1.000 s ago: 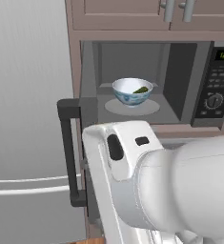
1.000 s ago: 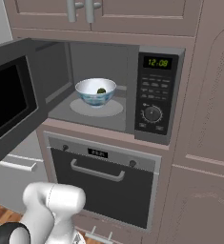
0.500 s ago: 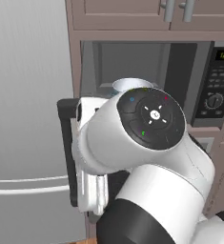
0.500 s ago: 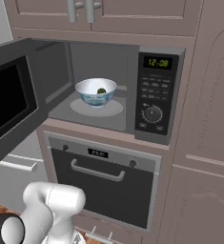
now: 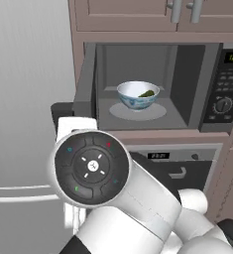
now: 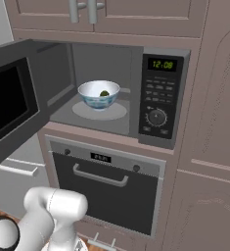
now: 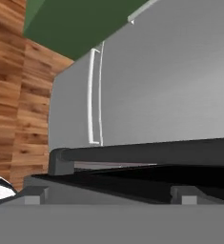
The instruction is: Pick the cucumber from the sink and place it in the bowl. Then pick the bowl and place it in the microwave. Then close the microwave door and press the start button.
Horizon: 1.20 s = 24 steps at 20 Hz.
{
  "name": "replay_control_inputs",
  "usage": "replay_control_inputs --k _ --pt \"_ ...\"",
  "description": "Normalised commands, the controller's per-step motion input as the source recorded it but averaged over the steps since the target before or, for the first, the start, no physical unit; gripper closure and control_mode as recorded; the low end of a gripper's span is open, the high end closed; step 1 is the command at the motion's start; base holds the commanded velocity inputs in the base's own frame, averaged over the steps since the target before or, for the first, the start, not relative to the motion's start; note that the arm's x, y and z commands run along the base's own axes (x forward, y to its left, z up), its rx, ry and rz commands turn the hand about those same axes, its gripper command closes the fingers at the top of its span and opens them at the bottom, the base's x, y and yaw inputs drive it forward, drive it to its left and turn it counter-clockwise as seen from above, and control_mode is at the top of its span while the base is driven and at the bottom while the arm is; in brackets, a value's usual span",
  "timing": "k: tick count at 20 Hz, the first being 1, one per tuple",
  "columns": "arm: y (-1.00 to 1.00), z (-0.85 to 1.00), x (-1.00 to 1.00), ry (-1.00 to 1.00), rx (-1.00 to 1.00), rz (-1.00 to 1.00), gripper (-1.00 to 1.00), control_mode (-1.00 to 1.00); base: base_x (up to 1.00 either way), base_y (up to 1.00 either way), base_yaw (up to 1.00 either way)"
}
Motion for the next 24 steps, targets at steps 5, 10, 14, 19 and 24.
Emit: replay_control_inputs --k 5,10,14,19,24 --pt "-0.17 -0.02 0.33 -0.01 -0.01 -0.14 -1.00 -1.00 0.00 0.00 0.00" --pt "-0.20 -0.23 0.31 -0.01 -0.11 -0.03 -1.00 -1.00 0.00 0.00 0.00" --pt "-0.85 0.00 0.20 0.00 -0.08 0.03 -1.00 -1.00 0.00 0.00 0.00" --pt "-1.00 -0.01 0.27 0.00 -0.03 0.02 -1.00 -1.00 0.00 0.00 0.00" --pt "-1.00 -0.08 0.32 0.00 -0.04 0.03 -1.00 -1.00 0.00 0.00 0.00"
